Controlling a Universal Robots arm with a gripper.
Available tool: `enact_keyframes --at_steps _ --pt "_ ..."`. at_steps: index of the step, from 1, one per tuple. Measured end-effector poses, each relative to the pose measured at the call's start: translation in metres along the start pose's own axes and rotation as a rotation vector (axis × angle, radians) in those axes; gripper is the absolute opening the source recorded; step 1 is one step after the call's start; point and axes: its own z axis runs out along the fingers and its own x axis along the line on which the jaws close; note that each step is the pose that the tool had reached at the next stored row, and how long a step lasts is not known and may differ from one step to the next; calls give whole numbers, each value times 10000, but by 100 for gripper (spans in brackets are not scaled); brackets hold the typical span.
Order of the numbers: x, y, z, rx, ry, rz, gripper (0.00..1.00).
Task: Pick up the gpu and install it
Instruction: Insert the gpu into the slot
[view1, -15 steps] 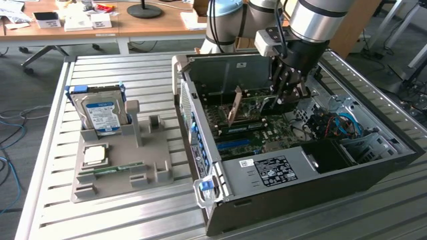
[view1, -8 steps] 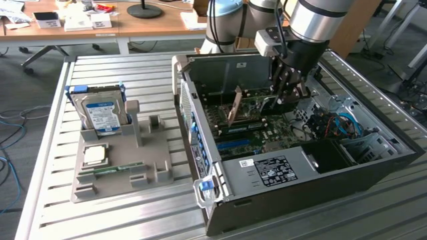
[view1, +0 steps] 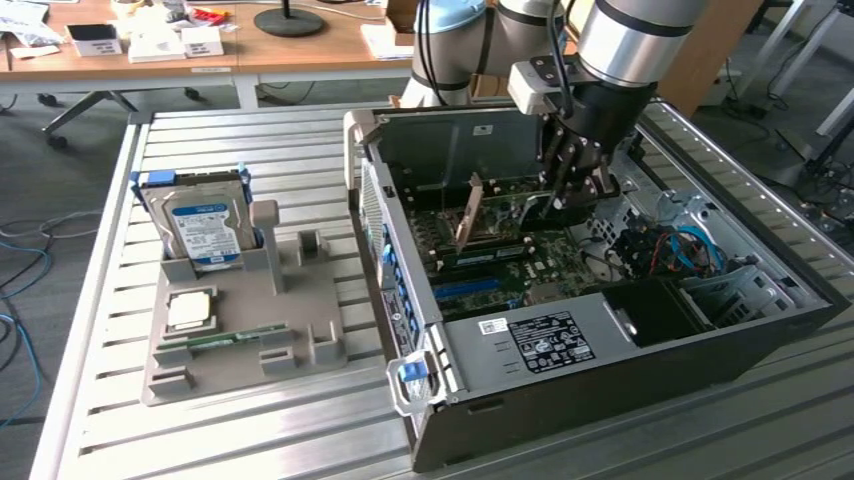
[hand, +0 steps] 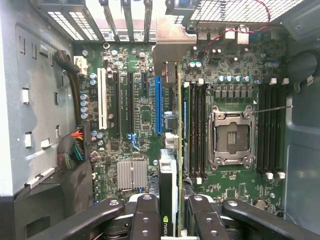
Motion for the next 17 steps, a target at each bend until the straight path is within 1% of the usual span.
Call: enact_keyframes --at_steps 17 --pt "-6 1 21 0 0 0 27"
